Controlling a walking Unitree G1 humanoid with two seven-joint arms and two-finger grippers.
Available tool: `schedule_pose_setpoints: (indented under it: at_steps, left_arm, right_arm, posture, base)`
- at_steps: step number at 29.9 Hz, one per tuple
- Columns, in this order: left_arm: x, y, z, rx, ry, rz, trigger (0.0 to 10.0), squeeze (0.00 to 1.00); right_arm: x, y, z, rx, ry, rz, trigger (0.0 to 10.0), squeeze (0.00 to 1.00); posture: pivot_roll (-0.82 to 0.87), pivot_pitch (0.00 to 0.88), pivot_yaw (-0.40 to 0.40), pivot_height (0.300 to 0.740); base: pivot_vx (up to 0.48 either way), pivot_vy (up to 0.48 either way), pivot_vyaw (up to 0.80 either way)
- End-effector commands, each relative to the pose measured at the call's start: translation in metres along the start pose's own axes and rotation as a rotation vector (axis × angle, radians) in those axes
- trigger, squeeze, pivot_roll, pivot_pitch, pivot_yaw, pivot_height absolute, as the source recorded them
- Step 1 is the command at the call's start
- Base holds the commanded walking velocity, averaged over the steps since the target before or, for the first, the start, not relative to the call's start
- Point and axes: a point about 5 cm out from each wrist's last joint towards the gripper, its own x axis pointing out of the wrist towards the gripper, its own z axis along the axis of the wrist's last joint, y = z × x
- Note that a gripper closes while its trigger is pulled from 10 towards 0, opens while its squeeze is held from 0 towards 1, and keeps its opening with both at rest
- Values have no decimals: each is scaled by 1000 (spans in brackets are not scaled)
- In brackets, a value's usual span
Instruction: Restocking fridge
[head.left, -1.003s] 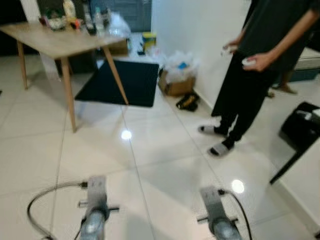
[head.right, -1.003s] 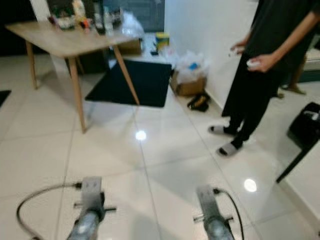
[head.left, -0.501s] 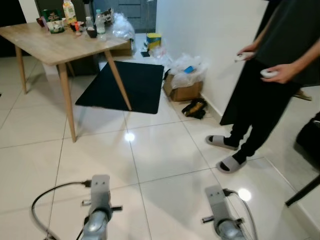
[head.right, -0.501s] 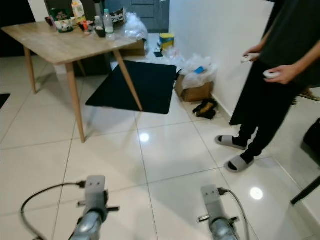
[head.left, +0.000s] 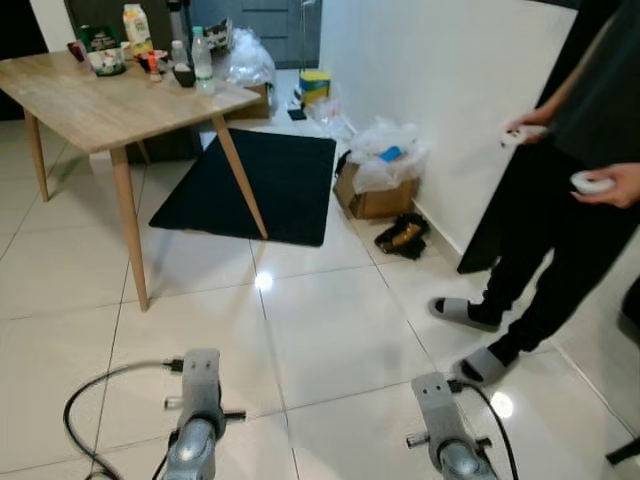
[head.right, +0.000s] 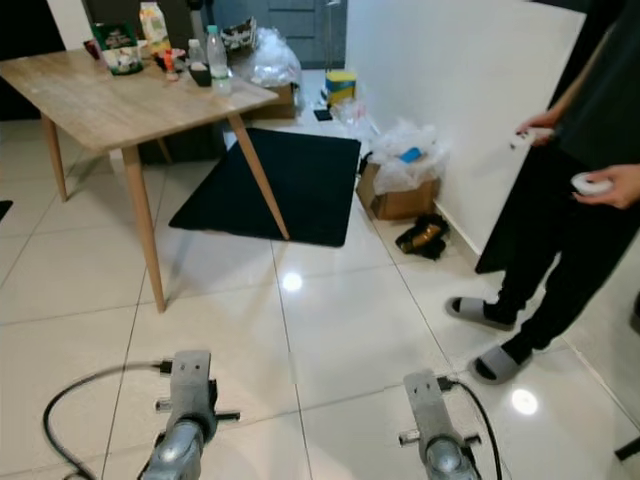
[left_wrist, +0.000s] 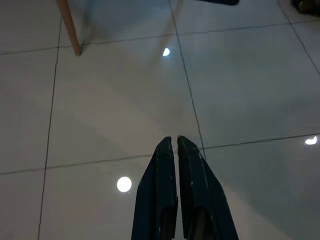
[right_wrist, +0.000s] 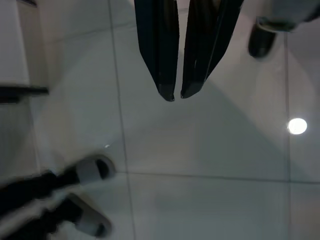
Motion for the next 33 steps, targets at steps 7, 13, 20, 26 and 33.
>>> schedule_pose_setpoints:
  at_steps: [7,13,20,26,33]
  left_arm:
    - [-1,-3,-3,2,15,-7,10000,0]
    - [-2,-6,-4,0,16,-11,10000,0]
    - [-1,-9,-3,-5,14,-16,10000,0]
    - [-2,-12,-4,-8,17,-21,10000,0]
    - [-2,-13,-4,0,21,-32,10000,0]
  right_arm:
    - [-1,-9,-8,-6,28,-17,10000,0]
    - [-1,-11,-9,-9,29,-21,10000,0]
    - [-1,-15,-10,-19,26,-31,10000,0]
    - [-1,-15,-8,-35,13,-27,10000,0]
    - [-1,-14,-9,-54,12,-23,10000,0]
  posture:
    - [-15,0,-32,740]
    - [-27,0,-33,740]
    - [-34,0,-41,740]
    - [-57,0,-37,740]
    - [-62,0,-26,740]
  base:
    - [415,0,-709]
    - [406,0,-800]
    - [402,0,-339]
    - [396,0,0]
    - [394,0,0]
